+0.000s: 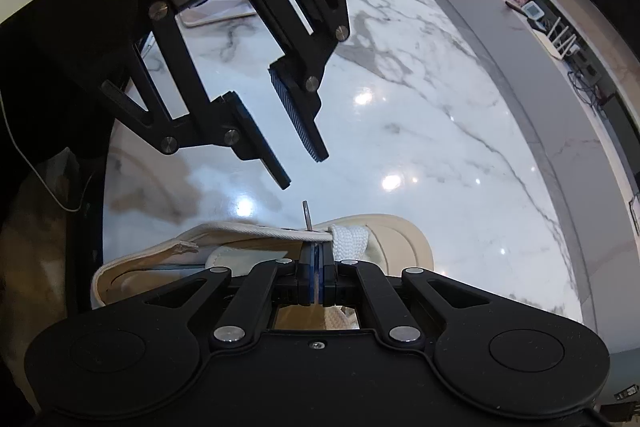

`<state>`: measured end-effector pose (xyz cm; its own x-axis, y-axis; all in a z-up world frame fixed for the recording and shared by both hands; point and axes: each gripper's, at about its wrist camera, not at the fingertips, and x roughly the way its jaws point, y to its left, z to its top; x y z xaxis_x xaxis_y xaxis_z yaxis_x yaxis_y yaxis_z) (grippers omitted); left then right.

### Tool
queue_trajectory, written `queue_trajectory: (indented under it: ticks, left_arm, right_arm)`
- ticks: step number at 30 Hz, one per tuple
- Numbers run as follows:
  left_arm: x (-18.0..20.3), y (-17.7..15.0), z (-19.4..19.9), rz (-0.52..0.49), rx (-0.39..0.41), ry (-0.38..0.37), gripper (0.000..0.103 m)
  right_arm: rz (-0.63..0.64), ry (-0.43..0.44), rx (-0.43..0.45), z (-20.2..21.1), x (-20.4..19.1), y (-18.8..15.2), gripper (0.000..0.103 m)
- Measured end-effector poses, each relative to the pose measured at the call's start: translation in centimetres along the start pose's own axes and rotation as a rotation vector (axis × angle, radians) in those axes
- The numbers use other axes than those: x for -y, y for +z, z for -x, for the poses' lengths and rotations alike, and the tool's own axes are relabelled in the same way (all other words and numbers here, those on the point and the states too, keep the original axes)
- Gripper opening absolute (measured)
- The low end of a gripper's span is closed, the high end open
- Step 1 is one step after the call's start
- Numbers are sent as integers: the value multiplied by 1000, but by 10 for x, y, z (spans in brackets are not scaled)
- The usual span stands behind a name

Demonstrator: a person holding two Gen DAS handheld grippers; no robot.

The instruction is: Lace up shoes with both hands

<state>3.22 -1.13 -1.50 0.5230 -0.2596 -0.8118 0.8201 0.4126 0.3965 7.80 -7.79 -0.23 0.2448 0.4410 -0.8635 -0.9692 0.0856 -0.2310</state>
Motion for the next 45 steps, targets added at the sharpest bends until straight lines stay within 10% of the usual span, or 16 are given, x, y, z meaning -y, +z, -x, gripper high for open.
queue_trajectory:
  ticks: [15,45]
  left_arm:
    - [28,-5,-25,-322,-26,16,17]
    - [21,11,-38,-421,-91,-3,2]
  right_arm:
    - [-61,33,31,1,10,-5,0]
    - [-107,48,67,6,17,-16,0]
